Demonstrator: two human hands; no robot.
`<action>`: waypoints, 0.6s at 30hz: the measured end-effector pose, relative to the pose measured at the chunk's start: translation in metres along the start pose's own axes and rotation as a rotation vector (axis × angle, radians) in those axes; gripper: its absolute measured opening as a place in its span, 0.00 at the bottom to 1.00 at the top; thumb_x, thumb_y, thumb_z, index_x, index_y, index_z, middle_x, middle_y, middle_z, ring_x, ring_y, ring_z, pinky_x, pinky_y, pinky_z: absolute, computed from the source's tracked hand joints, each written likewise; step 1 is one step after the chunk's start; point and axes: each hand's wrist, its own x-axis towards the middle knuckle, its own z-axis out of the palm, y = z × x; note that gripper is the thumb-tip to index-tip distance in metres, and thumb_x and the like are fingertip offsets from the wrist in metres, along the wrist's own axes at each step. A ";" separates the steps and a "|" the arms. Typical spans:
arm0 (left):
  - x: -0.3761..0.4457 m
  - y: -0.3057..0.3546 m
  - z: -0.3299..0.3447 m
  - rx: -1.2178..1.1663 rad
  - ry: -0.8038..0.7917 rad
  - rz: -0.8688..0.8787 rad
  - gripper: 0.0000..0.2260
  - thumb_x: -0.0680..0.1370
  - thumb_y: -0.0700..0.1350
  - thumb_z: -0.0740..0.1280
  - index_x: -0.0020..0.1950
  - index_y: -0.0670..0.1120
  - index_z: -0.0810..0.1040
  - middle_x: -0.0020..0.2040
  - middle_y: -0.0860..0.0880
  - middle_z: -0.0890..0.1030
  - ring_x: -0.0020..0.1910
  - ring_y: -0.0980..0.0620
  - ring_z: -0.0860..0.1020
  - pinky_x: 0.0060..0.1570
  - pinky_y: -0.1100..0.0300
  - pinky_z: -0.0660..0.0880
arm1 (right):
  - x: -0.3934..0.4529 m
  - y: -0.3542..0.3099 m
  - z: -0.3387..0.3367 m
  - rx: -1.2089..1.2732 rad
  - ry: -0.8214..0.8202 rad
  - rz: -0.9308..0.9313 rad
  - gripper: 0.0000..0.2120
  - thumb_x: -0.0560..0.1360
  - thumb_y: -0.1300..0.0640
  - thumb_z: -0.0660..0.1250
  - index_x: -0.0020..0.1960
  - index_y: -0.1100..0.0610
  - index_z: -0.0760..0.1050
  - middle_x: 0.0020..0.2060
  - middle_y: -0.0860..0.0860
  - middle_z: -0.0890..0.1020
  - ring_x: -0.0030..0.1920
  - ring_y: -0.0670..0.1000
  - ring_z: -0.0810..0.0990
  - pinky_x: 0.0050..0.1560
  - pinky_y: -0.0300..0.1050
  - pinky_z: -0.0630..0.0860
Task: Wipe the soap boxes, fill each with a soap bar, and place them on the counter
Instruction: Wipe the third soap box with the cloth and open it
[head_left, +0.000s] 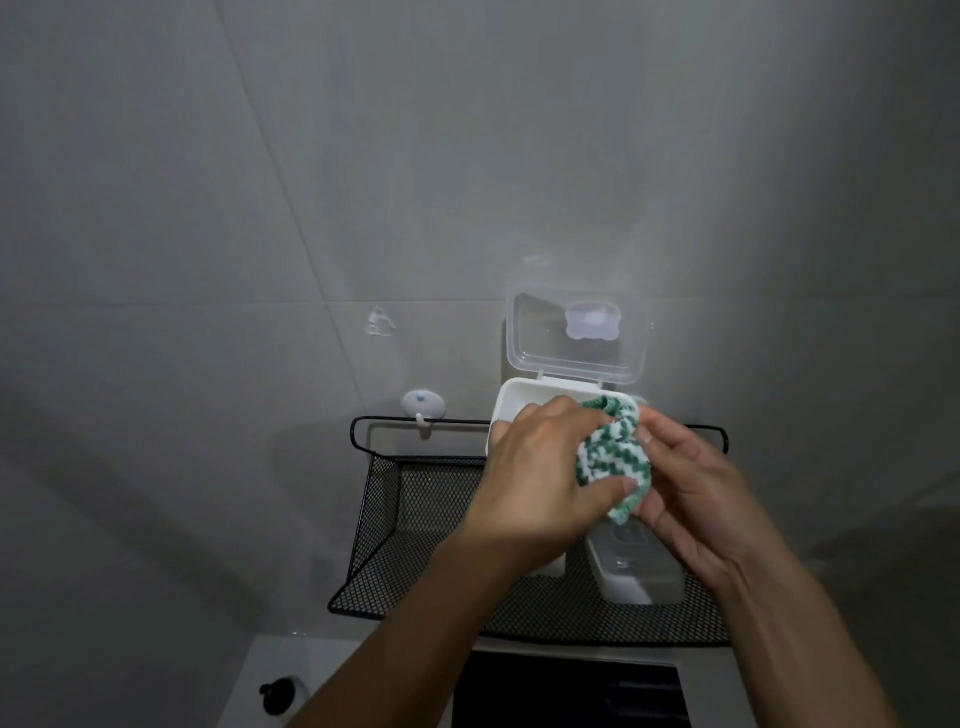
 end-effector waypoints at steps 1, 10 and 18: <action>-0.001 0.001 0.001 0.027 0.015 0.003 0.18 0.73 0.56 0.72 0.60 0.53 0.78 0.51 0.54 0.76 0.56 0.52 0.73 0.59 0.47 0.67 | 0.000 0.000 0.000 -0.005 -0.005 0.002 0.14 0.75 0.61 0.65 0.57 0.59 0.83 0.53 0.60 0.85 0.48 0.54 0.86 0.42 0.47 0.83; -0.006 -0.004 -0.014 0.372 -0.058 0.185 0.12 0.75 0.49 0.70 0.57 0.57 0.81 0.49 0.54 0.74 0.50 0.52 0.68 0.43 0.54 0.53 | 0.000 -0.002 -0.004 -0.044 -0.003 0.027 0.13 0.74 0.62 0.66 0.57 0.60 0.83 0.52 0.64 0.85 0.45 0.58 0.86 0.41 0.56 0.83; -0.009 -0.015 -0.026 0.401 -0.126 0.170 0.13 0.75 0.49 0.67 0.59 0.57 0.80 0.50 0.55 0.73 0.54 0.52 0.69 0.51 0.51 0.61 | -0.001 0.000 -0.003 -0.075 0.020 0.062 0.16 0.75 0.61 0.65 0.61 0.60 0.80 0.55 0.65 0.84 0.50 0.61 0.86 0.44 0.60 0.83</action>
